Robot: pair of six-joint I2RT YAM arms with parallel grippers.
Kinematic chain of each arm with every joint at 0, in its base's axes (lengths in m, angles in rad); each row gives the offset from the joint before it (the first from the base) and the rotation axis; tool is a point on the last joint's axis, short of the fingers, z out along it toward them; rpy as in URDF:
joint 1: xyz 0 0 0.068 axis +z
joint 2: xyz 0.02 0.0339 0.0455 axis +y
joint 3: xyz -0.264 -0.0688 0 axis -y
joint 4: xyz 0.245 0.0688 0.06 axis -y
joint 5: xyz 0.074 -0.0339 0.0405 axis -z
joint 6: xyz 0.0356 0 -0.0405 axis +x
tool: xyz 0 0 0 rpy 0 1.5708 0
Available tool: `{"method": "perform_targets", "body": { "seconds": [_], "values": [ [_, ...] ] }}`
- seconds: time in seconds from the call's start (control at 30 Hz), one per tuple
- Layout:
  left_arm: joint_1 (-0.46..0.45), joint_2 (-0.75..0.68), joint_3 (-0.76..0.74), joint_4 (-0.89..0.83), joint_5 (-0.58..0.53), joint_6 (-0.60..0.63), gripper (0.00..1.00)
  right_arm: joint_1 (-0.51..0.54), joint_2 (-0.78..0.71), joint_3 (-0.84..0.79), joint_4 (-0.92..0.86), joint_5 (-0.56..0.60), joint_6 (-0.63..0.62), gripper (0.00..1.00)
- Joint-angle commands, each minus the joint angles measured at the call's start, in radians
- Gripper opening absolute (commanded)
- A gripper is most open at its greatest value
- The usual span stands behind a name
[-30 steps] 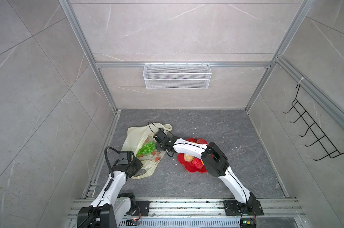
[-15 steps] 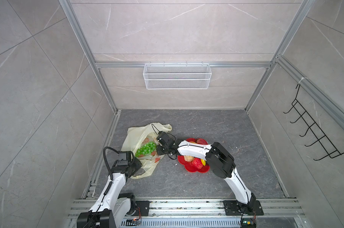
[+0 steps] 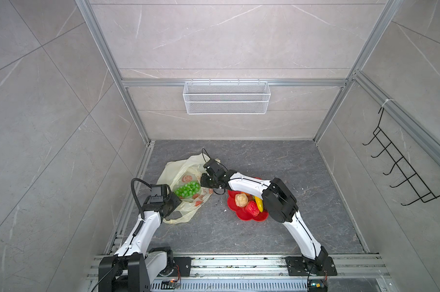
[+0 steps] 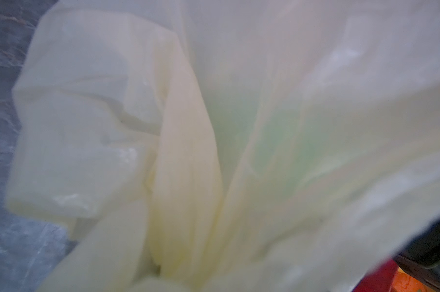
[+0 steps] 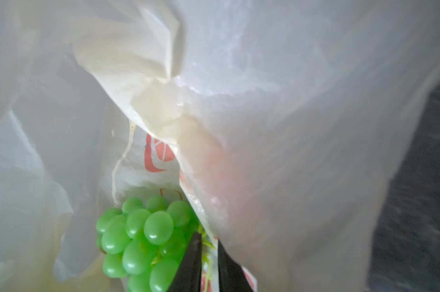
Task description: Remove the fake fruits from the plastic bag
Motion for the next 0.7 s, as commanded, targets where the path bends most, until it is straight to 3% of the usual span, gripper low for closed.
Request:
{"method": "perform_targets", "body": {
  "seconds": [0.0, 0.27, 0.47, 0.67],
  "values": [
    [-0.006, 0.034, 0.016, 0.034, -0.023, -0.007, 0.55, 0.011, 0.043, 0.025, -0.020, -0.057, 0.063, 0.18],
    [-0.006, 0.051, -0.006, 0.050, -0.036, 0.005, 0.55, 0.022, 0.037, -0.006, 0.006, -0.092, 0.106, 0.20],
    [-0.006, 0.070, -0.020, 0.062, -0.034, 0.011, 0.55, 0.033, 0.025, -0.039, 0.038, -0.109, 0.128, 0.29],
    [-0.005, 0.067, -0.025, 0.067, -0.032, 0.013, 0.55, 0.035, 0.048, -0.055, 0.076, -0.133, 0.204, 0.28]
  ]
}}
